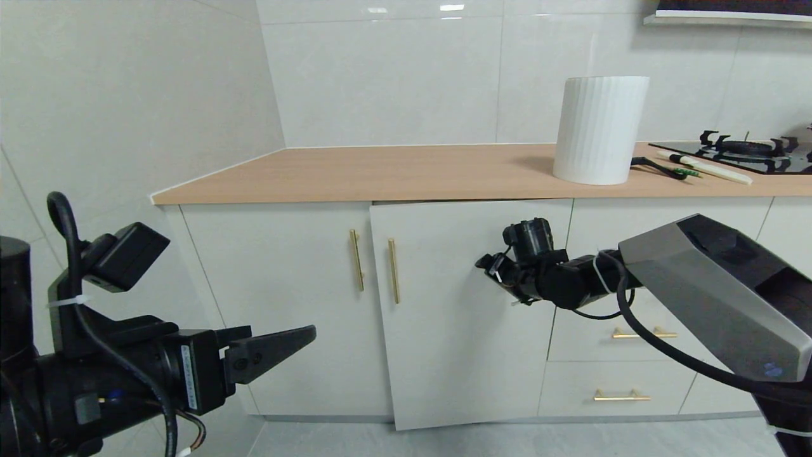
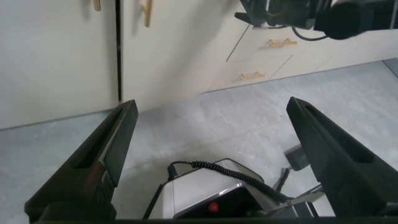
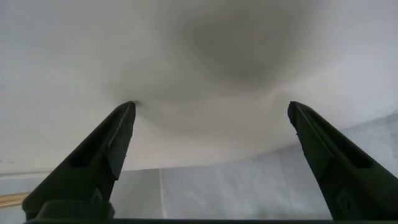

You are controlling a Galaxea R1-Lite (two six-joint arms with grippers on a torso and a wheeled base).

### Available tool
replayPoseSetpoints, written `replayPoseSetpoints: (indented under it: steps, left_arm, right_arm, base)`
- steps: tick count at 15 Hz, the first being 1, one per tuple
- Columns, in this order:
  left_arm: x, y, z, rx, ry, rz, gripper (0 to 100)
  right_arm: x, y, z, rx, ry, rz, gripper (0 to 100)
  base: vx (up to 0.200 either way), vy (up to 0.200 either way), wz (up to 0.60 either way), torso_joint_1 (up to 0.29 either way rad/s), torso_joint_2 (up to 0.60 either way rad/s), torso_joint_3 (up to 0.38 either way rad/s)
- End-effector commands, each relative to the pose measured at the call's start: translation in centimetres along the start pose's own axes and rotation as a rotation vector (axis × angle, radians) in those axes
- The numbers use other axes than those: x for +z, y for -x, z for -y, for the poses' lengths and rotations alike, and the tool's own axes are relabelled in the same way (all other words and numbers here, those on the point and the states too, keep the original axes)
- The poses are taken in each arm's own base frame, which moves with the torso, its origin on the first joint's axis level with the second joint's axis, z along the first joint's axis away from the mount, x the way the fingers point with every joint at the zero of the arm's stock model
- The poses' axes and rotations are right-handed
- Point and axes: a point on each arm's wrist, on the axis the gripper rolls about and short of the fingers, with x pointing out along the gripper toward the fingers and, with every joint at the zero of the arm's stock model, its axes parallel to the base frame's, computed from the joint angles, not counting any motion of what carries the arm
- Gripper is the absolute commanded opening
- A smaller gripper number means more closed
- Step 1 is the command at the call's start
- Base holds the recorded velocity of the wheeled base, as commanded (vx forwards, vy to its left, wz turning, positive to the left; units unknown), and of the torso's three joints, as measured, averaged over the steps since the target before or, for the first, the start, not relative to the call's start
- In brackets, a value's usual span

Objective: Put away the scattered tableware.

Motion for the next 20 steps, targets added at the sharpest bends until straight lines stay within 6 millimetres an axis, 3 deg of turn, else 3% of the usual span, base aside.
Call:
replayPoseSetpoints:
  steps: [1, 5, 9, 12, 15, 18, 20]
  left_arm:
    - [0.0, -0.1, 0.0, 0.001, 0.001, -0.003, 100]
    - [0.0, -0.1, 0.0, 0.001, 0.001, -0.003, 100]
    - [0.0, -0.1, 0.0, 0.002, 0.001, -0.004, 100]
    - [0.0, -0.1, 0.0, 0.001, -0.001, -0.003, 100]
    - [0.1, 0.5, 0.1, -0.008, -0.002, 0.021, 100]
    - [0.5, 2.6, 0.4, -0.042, -0.041, 0.114, 100]
    - [-0.8, 4.3, -0.2, -0.024, -0.113, 0.149, 100]
  right_arm:
    - [0.1, -0.7, 0.3, -0.005, -0.018, 0.005, 100]
    - [0.8, -2.0, 0.5, -0.059, -0.041, 0.048, 100]
    - [0.9, -2.0, 0.3, -0.064, -0.042, 0.05, 100]
    - [1.6, 0.1, -0.5, -0.063, -0.045, 0.034, 100]
    - [2.7, 6.0, -1.9, 0.007, 0.0, -0.05, 100]
    - [3.5, 15.1, -3.5, 0.127, 0.11, -0.071, 100]
    - [4.0, 22.3, -2.5, 0.179, 0.179, -0.039, 100]
  base:
    - [0.0, 0.0, 0.0, 0.0, 0.0, 0.0]
    - [0.0, 0.0, 0.0, 0.0, 0.0, 0.0]
    - [0.0, 0.0, 0.0, 0.0, 0.0, 0.0]
    - [0.0, 0.0, 0.0, 0.0, 0.0, 0.0]
    - [0.0, 0.0, 0.0, 0.0, 0.0, 0.0]
    - [0.0, 0.0, 0.0, 0.0, 0.0, 0.0]
    - [0.0, 0.0, 0.0, 0.0, 0.0, 0.0]
